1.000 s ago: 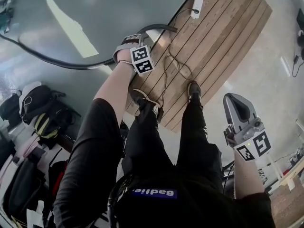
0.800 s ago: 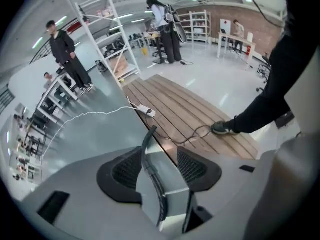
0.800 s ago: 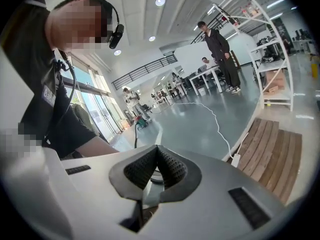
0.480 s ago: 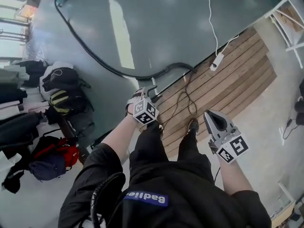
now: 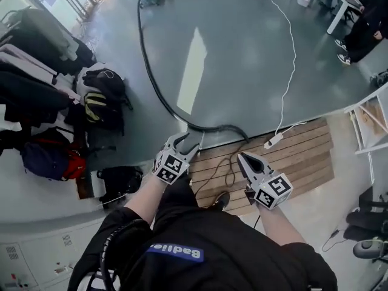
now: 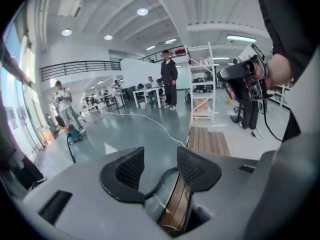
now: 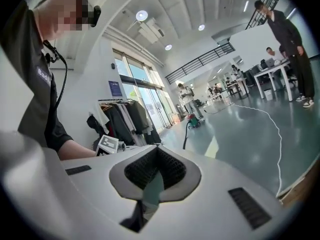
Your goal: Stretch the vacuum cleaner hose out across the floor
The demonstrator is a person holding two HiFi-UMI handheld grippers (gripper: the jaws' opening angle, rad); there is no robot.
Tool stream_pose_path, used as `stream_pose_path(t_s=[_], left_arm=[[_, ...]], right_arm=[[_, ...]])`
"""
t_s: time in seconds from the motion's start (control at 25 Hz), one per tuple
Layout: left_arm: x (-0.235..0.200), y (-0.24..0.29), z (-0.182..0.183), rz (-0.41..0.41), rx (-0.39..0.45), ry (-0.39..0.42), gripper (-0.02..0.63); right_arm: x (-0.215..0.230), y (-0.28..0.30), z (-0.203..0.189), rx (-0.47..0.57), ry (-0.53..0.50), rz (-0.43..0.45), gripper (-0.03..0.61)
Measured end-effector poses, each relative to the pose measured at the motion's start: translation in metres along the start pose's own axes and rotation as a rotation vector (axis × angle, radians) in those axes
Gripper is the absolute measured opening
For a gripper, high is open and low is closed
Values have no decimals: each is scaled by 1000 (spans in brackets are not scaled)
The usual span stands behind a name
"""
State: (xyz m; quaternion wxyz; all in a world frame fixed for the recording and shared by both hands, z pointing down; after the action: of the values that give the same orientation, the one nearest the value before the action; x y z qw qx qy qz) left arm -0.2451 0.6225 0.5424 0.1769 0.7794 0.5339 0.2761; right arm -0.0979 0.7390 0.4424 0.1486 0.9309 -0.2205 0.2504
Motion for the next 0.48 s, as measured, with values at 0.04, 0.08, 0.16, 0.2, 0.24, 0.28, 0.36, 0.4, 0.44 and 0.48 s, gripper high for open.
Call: stream_pose_path(t_s=[0.04,0.08,0.16,0.2,0.24,0.28,0.36,0.4,0.44,0.48], left_arm=[[0,-12,9,27,26,-40,215],[1,-23,17,50,54,-78,213],[5,-46,31,82,109,-150,213],[8,-57,38,91,138,-186,213],[12,-68,44,98,167,-222,213],[15,-80,50,104,197,-260,212],[20,-102,58,123,251,-326,204],[22,-112,62,137,275,-347,194],[23,-122,65,153,298,-361,181],[22,-132,67,171,318,-372,170]], right_arm=[[-6,1,7,-13,-25,26,3],[-13,3,12,-26,-48,51,3],[-28,7,17,-50,-85,96,3],[-36,9,17,-60,-101,118,3],[-45,10,17,-69,-116,140,3],[-54,12,16,-78,-132,163,3],[-71,16,14,-100,-167,203,3],[-79,19,14,-111,-186,219,3],[-87,22,14,-119,-205,232,3],[-94,24,15,-125,-223,243,3]])
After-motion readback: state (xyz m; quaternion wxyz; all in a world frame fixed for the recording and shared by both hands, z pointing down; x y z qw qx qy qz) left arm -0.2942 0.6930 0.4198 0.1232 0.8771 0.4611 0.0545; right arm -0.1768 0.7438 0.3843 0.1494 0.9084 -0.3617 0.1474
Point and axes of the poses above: the fingertips, and each gripper's own axes: y forward along the fingers, x to its right, z out of its top, the point moved 2 cm from there along -y, backward along the fingers, and after that the axes turned 7 degrees about y, right-handed, at the moved point
